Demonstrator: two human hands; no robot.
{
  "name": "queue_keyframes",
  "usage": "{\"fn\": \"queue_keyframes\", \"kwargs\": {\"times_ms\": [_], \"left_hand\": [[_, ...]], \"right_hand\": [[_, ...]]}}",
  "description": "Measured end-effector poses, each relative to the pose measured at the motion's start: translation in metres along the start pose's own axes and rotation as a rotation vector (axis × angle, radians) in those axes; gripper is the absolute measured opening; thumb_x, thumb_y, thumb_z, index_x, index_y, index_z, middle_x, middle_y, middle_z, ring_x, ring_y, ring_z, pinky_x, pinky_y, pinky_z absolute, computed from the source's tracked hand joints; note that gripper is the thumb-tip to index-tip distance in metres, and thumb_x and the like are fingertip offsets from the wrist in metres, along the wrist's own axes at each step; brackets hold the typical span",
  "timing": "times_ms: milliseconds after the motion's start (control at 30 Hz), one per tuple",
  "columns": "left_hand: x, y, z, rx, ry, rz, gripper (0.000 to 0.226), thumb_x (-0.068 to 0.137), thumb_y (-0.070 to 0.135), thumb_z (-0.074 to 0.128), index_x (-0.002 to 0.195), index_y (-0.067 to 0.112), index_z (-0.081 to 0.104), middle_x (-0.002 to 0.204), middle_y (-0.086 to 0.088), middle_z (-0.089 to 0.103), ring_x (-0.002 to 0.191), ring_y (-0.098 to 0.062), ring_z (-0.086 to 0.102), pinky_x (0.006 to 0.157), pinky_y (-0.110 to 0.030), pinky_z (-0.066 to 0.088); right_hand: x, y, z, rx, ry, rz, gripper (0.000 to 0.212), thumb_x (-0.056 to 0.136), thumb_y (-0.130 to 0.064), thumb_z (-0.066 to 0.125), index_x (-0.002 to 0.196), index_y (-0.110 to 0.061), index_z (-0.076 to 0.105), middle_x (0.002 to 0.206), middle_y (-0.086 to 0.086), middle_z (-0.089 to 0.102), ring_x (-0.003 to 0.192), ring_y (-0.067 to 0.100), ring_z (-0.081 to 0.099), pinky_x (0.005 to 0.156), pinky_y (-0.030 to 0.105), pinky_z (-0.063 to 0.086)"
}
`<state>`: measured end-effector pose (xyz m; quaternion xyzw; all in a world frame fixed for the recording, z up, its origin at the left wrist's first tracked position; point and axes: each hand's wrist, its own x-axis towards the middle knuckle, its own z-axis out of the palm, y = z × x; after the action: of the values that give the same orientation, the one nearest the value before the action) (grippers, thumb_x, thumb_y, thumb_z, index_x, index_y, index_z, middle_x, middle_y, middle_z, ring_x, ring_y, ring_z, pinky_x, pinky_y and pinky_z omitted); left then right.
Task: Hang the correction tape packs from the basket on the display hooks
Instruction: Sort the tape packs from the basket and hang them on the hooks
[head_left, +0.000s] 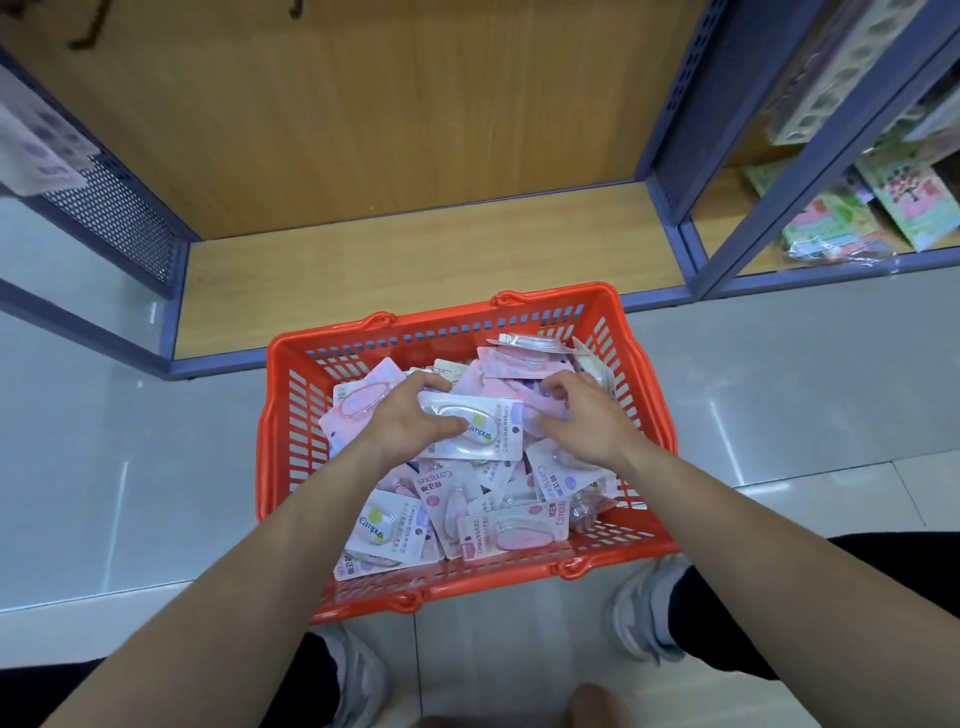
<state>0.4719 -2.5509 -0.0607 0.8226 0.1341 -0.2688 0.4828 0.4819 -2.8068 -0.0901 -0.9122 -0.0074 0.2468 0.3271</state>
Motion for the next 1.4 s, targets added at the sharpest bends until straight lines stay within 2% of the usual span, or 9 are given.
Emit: {"fn": "queue_keyframes", "kwargs": {"times_ms": [200, 400, 533, 667, 767, 867, 1033, 1167, 1400], "left_hand": [[-0.008, -0.002, -0.014, -0.005, -0.067, -0.081, 0.039, 0.082, 0.019, 0.085, 0.117, 0.021, 0.067, 0.093, 0.006, 0.068, 0.075, -0.004, 0.066, 0.065, -0.015, 0.049], [-0.014, -0.010, -0.023, -0.060, -0.041, -0.151, 0.045, 0.079, 0.019, 0.087, 0.120, 0.015, 0.067, 0.104, -0.011, 0.076, 0.094, -0.029, 0.075, 0.084, -0.045, 0.058], [-0.023, -0.010, -0.033, -0.158, -0.021, -0.160, 0.048, 0.077, 0.017, 0.089, 0.120, 0.015, 0.068, 0.108, -0.008, 0.075, 0.092, -0.028, 0.074, 0.086, -0.045, 0.058], [-0.036, 0.009, -0.046, -0.242, 0.015, -0.130, 0.043, 0.077, 0.015, 0.087, 0.116, 0.022, 0.070, 0.107, -0.011, 0.077, 0.086, -0.024, 0.074, 0.085, -0.047, 0.059], [-0.052, 0.036, -0.057, -0.311, 0.014, -0.081, 0.038, 0.084, 0.008, 0.080, 0.118, 0.021, 0.070, 0.105, -0.010, 0.078, 0.082, -0.019, 0.073, 0.075, -0.034, 0.055], [-0.078, 0.057, -0.069, -0.330, -0.029, -0.033, 0.033, 0.088, 0.005, 0.075, 0.117, 0.020, 0.071, 0.110, -0.013, 0.077, 0.092, -0.026, 0.074, 0.085, -0.043, 0.057], [-0.125, 0.071, -0.088, -0.405, -0.045, 0.024, 0.040, 0.086, -0.004, 0.072, 0.123, 0.010, 0.064, 0.112, -0.017, 0.076, 0.094, -0.035, 0.074, 0.078, -0.042, 0.062], [-0.150, 0.073, -0.093, -0.508, -0.048, 0.083, 0.059, 0.071, 0.001, 0.084, 0.125, 0.009, 0.061, 0.109, -0.014, 0.077, 0.087, -0.029, 0.076, 0.066, -0.034, 0.061], [-0.157, 0.084, -0.068, -0.530, 0.035, 0.160, 0.038, 0.088, 0.004, 0.074, 0.123, 0.012, 0.062, 0.111, -0.008, 0.078, 0.094, -0.028, 0.076, 0.073, -0.035, 0.061]], "right_hand": [[-0.017, 0.024, -0.010, -0.183, -0.239, 0.020, 0.053, 0.085, -0.010, 0.066, 0.136, -0.016, 0.055, 0.136, 0.006, 0.050, 0.128, 0.023, 0.048, 0.108, 0.032, 0.040], [-0.023, 0.024, -0.014, -0.128, -0.267, -0.028, 0.046, 0.087, -0.019, 0.073, 0.131, -0.018, 0.059, 0.125, -0.003, 0.061, 0.115, 0.015, 0.059, 0.095, 0.028, 0.046], [-0.019, 0.019, -0.024, 0.144, -0.229, -0.009, 0.016, 0.089, -0.016, 0.076, 0.102, -0.019, 0.068, 0.096, 0.001, 0.071, 0.085, 0.023, 0.071, 0.076, 0.033, 0.056], [-0.024, -0.014, -0.043, 0.572, -0.169, -0.046, 0.033, 0.095, -0.004, 0.068, 0.123, -0.020, 0.064, 0.107, -0.017, 0.071, 0.106, 0.008, 0.070, 0.083, 0.022, 0.057], [-0.030, -0.048, -0.048, 0.703, -0.220, -0.079, 0.033, 0.099, -0.008, 0.064, 0.130, -0.019, 0.062, 0.116, -0.002, 0.075, 0.108, 0.015, 0.072, 0.084, 0.030, 0.058], [-0.041, -0.078, -0.053, 0.767, -0.303, -0.095, 0.033, 0.102, -0.013, 0.061, 0.134, -0.021, 0.061, 0.123, 0.003, 0.073, 0.108, 0.017, 0.071, 0.077, 0.033, 0.059], [-0.066, -0.113, -0.075, 0.748, -0.377, -0.190, 0.034, 0.103, -0.011, 0.057, 0.136, -0.017, 0.059, 0.127, 0.010, 0.071, 0.105, 0.020, 0.073, 0.070, 0.031, 0.060], [-0.085, -0.131, -0.102, 0.664, -0.386, -0.299, 0.034, 0.100, -0.005, 0.059, 0.134, -0.007, 0.061, 0.128, 0.016, 0.070, 0.119, 0.030, 0.067, 0.092, 0.043, 0.060], [-0.100, -0.147, -0.116, 0.331, -0.233, -0.388, 0.031, 0.097, -0.014, 0.068, 0.127, -0.022, 0.071, 0.108, -0.004, 0.076, 0.094, 0.004, 0.067, 0.090, 0.032, 0.054]]}}
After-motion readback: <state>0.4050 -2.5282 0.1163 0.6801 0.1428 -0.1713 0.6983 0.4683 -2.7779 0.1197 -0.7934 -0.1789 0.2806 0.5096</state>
